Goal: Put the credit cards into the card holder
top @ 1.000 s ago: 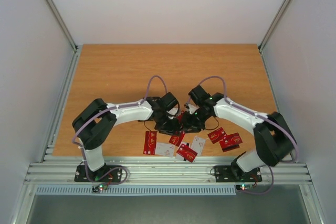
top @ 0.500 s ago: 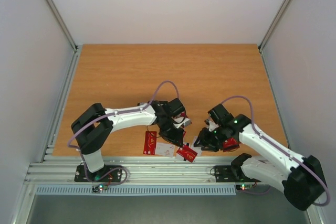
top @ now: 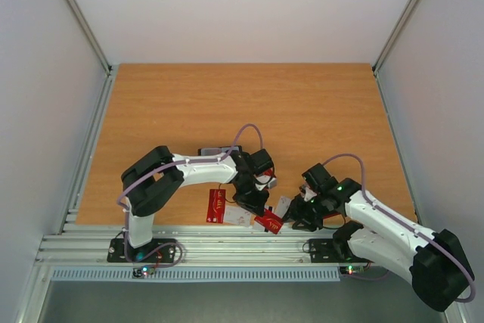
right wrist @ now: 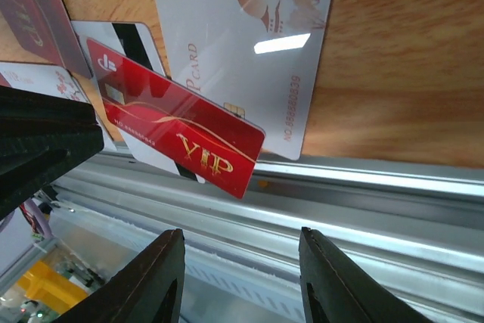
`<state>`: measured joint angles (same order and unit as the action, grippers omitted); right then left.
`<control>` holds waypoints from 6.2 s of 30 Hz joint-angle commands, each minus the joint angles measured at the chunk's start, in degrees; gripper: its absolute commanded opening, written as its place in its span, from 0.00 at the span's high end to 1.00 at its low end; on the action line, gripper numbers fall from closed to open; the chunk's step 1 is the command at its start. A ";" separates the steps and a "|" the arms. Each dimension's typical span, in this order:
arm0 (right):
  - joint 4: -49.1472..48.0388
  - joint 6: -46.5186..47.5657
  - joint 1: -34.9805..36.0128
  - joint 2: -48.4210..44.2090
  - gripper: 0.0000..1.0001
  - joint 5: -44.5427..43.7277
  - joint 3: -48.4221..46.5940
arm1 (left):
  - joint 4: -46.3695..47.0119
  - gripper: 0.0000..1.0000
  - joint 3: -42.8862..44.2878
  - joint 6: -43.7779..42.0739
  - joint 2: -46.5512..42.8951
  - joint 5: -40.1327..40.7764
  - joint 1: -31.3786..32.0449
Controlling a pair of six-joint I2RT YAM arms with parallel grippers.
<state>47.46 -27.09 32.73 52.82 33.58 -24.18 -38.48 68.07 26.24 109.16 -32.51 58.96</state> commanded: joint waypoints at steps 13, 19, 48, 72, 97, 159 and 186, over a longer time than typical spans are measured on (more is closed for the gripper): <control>-19.26 -4.25 -0.04 5.70 0.57 4.38 7.86 | 2.85 0.89 -0.21 1.05 2.56 2.29 0.37; -25.27 -4.78 -0.04 9.07 0.57 5.95 9.84 | 2.94 0.90 -0.60 1.13 3.71 2.41 0.37; -21.15 -1.00 -0.04 5.56 0.67 6.09 5.68 | 4.49 0.93 -1.32 1.46 8.09 -0.57 0.45; -32.99 -0.75 -0.04 7.71 0.75 10.50 6.66 | 10.33 0.94 -2.18 1.74 8.41 -10.16 -0.78; -18.77 5.77 -0.17 3.45 0.98 4.91 0.01 | 11.40 0.90 -5.74 6.39 -7.87 -13.43 -5.61; -49.92 -10.80 5.93 14.40 0.42 7.82 15.05 | 2.93 0.83 0.14 -3.03 5.12 7.67 -0.47; -37.95 -5.35 8.35 12.59 0.43 5.13 11.22 | -3.72 0.82 -2.11 -1.34 -7.27 7.17 -0.34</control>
<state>7.86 -34.79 40.53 64.23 42.61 -11.55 -40.86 69.25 25.06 103.98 -24.62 58.28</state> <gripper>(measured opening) 0.567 0.178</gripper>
